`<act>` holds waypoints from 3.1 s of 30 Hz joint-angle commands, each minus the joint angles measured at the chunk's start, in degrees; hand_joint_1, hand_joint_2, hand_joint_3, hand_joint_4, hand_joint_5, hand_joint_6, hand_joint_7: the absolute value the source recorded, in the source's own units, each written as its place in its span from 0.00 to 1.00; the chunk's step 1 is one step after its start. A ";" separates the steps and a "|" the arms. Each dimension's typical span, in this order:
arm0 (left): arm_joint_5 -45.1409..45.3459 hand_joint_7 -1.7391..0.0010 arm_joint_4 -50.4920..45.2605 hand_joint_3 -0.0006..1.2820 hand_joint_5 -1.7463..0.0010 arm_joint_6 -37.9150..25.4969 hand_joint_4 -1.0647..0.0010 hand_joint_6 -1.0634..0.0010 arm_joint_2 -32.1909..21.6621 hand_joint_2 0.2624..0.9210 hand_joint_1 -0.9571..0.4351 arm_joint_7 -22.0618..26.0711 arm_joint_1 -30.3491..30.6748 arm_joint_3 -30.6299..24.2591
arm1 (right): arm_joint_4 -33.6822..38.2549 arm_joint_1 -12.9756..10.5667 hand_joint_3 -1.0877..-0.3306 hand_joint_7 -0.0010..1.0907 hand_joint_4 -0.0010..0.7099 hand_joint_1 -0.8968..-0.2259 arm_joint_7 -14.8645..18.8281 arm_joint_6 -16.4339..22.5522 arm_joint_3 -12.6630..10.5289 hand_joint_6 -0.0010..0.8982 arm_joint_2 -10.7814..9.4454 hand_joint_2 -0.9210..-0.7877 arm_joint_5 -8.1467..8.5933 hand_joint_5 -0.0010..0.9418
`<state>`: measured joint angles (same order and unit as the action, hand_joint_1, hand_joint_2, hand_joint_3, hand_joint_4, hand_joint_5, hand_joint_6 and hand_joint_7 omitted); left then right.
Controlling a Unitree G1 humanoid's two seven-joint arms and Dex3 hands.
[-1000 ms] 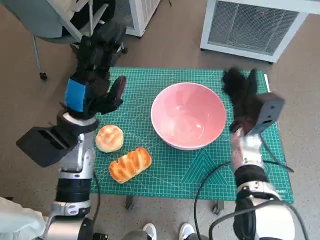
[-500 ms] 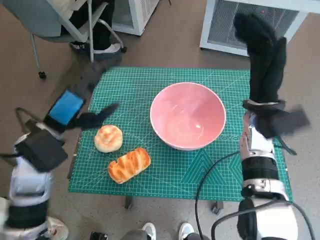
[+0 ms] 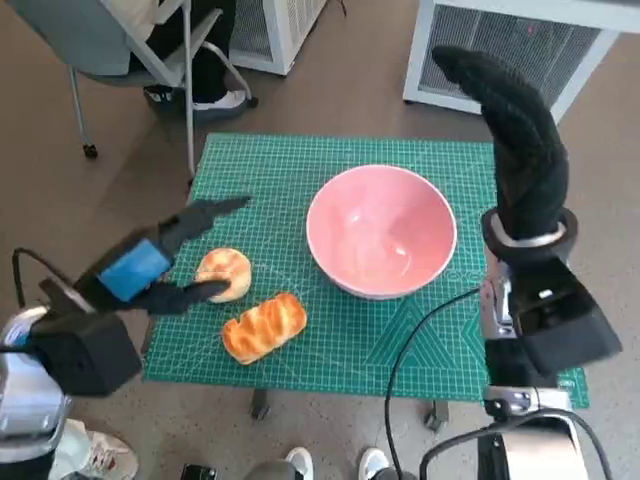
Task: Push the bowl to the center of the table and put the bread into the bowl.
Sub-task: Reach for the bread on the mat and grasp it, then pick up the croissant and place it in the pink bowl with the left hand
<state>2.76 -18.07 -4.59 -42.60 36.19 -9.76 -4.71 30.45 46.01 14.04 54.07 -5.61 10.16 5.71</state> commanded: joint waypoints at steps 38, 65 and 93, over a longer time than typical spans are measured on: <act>20.45 0.90 -6.50 0.24 1.00 -1.65 0.65 0.73 4.27 1.00 0.44 -6.91 13.08 10.56 | -0.59 -1.74 0.48 0.60 0.40 0.48 -0.30 -3.05 -0.04 0.05 0.02 0.00 0.47 0.00; 26.13 0.91 12.22 0.16 0.95 3.99 0.48 0.60 15.27 1.00 0.61 -23.24 11.47 16.03 | -2.46 -2.90 0.48 0.60 0.40 0.46 0.95 -4.90 -0.06 0.05 0.50 0.00 1.97 0.00; 21.58 0.27 15.72 0.20 0.15 10.52 0.53 0.61 14.99 1.00 0.69 -22.91 11.00 15.63 | -2.37 -3.11 0.48 0.60 0.40 0.46 0.95 -5.17 -0.02 0.05 -0.05 0.00 2.00 0.00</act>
<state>24.56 -3.11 5.64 -27.07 11.91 0.49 10.47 27.72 44.19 14.56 49.25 -5.71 10.28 7.07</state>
